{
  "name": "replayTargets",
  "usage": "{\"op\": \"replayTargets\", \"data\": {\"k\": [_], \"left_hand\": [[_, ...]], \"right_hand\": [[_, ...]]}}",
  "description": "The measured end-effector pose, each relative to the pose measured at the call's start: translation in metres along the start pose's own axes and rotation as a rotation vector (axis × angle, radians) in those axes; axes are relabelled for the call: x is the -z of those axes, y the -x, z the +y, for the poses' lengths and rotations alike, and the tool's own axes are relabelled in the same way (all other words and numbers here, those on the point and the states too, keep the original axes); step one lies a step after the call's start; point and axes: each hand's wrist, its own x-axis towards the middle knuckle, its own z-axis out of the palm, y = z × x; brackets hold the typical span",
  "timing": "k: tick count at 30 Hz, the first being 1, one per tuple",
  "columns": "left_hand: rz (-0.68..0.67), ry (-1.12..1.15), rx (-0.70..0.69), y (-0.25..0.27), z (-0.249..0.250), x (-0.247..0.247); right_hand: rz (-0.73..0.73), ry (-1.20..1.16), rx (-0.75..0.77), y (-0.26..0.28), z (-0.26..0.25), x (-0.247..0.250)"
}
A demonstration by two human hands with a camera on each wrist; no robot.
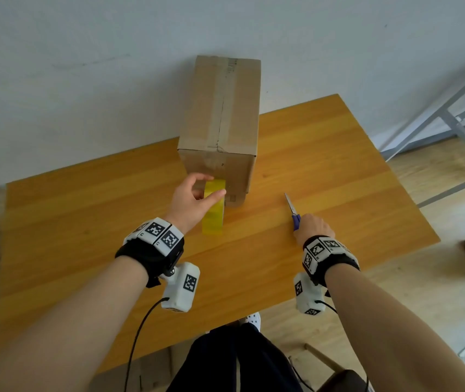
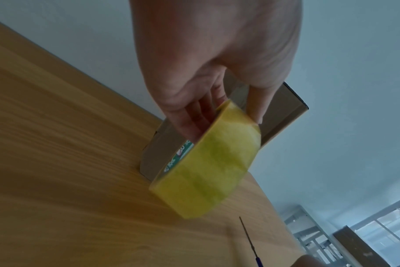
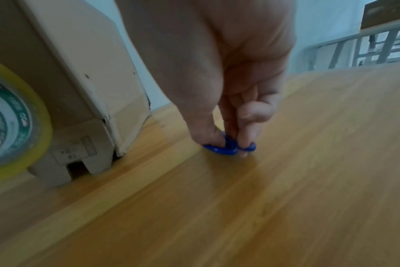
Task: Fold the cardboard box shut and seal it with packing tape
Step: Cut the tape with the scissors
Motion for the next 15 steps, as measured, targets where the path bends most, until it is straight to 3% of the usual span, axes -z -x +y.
{"op": "replayTargets", "data": {"k": [15], "left_hand": [[0.049,-0.055,-0.014,0.011,-0.010,0.012]], "right_hand": [[-0.576,-0.191,0.360,0.038,-0.005,0.072]]}}
